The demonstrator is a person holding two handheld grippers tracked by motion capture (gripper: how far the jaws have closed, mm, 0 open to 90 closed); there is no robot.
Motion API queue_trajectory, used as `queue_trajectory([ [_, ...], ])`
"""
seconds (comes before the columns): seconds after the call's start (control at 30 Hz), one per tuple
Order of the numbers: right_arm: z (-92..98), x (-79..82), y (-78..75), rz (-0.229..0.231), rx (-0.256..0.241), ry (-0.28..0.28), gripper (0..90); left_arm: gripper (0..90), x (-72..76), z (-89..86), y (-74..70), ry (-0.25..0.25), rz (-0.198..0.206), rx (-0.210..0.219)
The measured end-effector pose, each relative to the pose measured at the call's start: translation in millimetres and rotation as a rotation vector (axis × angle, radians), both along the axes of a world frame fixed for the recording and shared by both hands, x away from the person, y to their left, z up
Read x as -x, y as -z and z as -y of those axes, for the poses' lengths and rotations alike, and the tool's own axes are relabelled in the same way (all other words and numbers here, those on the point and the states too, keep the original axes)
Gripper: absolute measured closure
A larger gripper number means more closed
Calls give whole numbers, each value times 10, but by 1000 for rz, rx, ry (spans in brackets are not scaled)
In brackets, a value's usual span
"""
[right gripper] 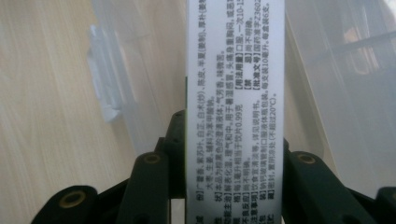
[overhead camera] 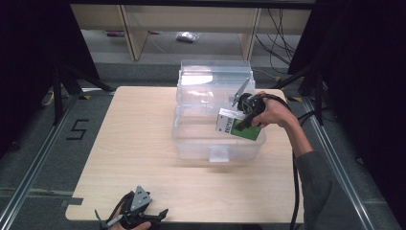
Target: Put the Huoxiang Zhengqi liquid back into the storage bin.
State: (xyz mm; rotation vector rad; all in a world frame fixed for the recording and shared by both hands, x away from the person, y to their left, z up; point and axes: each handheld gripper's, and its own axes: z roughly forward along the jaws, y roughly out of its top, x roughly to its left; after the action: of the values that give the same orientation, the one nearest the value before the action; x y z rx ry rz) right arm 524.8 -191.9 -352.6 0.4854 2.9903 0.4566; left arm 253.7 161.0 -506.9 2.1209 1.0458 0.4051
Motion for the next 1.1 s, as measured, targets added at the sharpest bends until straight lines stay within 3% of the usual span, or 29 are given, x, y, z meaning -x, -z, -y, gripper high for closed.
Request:
queue_trajectory([
  [0.33, 28, -42, 144, -11, 1, -27, 649, 148, -1, 0, -1, 3, -5, -1],
  [0.47, 25, -50, 187, -4, 30, -42, 649, 148, -6, -5, 0, 8, -5, -2],
  [0.53, 14, -35, 204, -13, 23, -19, 648, 148, -6, -3, 4, 5, 1, 0],
  [0.73, 3, -57, 272, -14, 17, -38, 647, 148, -10, -2, 5, 9, -3, -6],
  [0.77, 3, -47, 285, -26, 13, -20, 647, 148, -10, 0, 8, 8, 0, -2],
  [0.8, 8, -89, 300, 3, 8, -71, 647, 148, -10, 0, 8, 8, 0, -2],
  [0.83, 18, -81, 307, -7, 35, -45, 647, 148, -7, 2, 6, 7, -2, 5],
  [0.93, 10, -72, 333, -24, 20, -34, 647, 148, -4, -2, 1, 12, -5, 6],
  [1.1, 35, -98, 380, -16, 46, -35, 646, 148, -2, 5, 3, 6, -5, 5],
])
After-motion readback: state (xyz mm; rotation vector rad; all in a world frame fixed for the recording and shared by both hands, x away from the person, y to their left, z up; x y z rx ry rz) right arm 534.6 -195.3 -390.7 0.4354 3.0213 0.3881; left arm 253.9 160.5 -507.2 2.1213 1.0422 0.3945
